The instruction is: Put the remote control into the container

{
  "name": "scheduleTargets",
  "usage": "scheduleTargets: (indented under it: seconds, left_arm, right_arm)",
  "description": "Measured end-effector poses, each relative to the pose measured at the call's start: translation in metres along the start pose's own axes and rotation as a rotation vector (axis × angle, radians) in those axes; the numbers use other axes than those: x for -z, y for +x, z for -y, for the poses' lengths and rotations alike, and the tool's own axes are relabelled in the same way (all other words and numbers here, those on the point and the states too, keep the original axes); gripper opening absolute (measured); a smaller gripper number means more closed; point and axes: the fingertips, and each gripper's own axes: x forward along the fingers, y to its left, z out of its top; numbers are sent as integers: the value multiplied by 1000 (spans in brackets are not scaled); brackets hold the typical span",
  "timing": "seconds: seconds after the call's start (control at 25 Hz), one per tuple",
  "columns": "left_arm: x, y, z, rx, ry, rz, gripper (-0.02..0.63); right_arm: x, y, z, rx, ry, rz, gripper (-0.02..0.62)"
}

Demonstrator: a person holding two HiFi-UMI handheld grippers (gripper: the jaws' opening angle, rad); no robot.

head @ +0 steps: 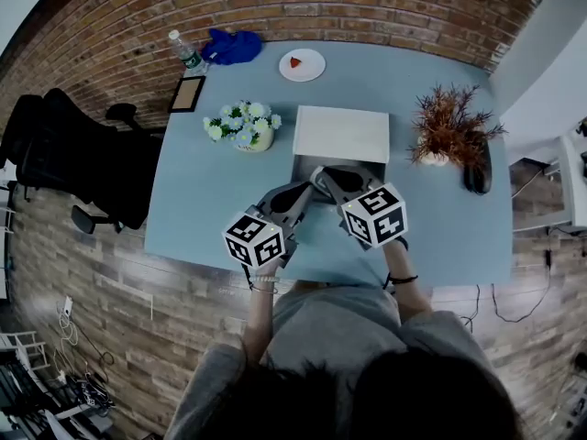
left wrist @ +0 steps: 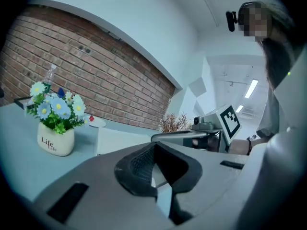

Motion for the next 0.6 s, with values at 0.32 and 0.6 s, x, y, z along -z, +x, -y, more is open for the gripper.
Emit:
scheduleTargets:
  seconds: [0.32,0.6]
  left_arm:
    - [-12,4,25,34,70,23,3]
    - [-13,-2,44,29,102,47,3]
  right_arm:
    - [-18,-30,-11,-3,-11,114,-2]
    - [-23,-50,-17,-14,-59,165,-2]
